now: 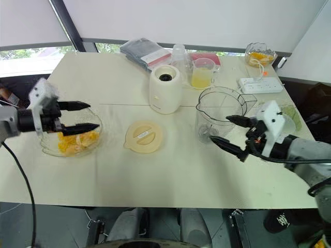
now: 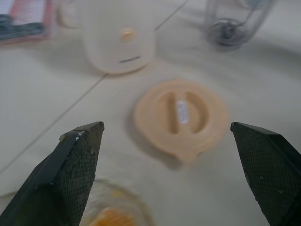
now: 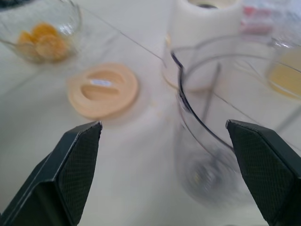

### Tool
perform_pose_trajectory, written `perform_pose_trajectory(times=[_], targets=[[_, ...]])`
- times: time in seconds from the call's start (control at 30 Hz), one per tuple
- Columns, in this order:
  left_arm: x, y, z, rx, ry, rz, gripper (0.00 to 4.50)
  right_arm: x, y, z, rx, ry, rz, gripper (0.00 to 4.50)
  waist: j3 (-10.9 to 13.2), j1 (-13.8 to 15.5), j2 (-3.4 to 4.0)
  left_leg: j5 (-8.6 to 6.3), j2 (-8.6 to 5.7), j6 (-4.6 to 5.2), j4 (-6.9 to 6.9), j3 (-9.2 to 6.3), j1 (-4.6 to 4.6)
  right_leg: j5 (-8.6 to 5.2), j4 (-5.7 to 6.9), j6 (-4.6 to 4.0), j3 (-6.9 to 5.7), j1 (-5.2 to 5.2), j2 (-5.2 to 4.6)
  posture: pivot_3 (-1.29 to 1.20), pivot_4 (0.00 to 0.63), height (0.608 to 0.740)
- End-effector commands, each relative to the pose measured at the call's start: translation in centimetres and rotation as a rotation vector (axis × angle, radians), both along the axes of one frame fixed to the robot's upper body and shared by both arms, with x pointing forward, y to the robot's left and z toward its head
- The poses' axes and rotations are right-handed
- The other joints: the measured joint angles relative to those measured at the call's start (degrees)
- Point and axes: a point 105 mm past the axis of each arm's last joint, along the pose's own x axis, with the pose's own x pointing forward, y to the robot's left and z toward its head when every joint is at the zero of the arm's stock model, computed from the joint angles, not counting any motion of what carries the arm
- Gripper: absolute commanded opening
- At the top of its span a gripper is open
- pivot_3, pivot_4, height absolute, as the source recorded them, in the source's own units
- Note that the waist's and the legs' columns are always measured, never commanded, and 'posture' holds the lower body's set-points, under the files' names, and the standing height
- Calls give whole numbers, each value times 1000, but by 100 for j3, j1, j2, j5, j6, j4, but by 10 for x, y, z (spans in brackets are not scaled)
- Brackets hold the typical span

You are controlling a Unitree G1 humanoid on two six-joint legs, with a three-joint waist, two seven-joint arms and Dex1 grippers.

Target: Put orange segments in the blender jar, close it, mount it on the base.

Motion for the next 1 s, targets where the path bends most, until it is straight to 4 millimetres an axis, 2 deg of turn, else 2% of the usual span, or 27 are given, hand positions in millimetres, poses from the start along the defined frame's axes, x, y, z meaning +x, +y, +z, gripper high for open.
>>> perform_pose_trajectory(times=[0.03,0.2,0.3,0.5,0.8,1.0], targets=[[5,17,8,60,46,-37,4500,-2,18,-2,29,-28,25,4441,-1,1,-2,0,1,0,0,2,0,0,-1,0,0,0,-1,0,150,740],[13,36,-4,135,229,-43,4500,-2,38,-10,83,-41,33,4441,-5,-1,-7,0,-3,0,0,18,-2,-1,-1,-1,-2,-2,1,0,150,740],[12,38,-11,140,339,-39,4500,-2,43,-14,105,-47,17,4441,-5,1,-9,0,-3,0,1,19,-3,-1,1,0,-1,-2,2,0,150,740],[14,37,-20,158,416,-36,4500,-6,49,-22,121,-48,-7,4441,-8,8,-16,0,1,0,6,10,-6,0,5,0,-2,-2,1,0,150,740],[11,39,-38,189,425,-58,4500,-19,39,-21,109,-49,-59,4441,-12,13,-29,0,5,1,16,-4,-2,0,27,1,-1,-2,-3,0,150,740],[9,41,-46,183,428,-54,4500,-10,33,-7,118,-114,-84,4441,-7,7,-39,1,4,1,20,-3,3,-1,47,0,0,-5,-2,0,150,740]])
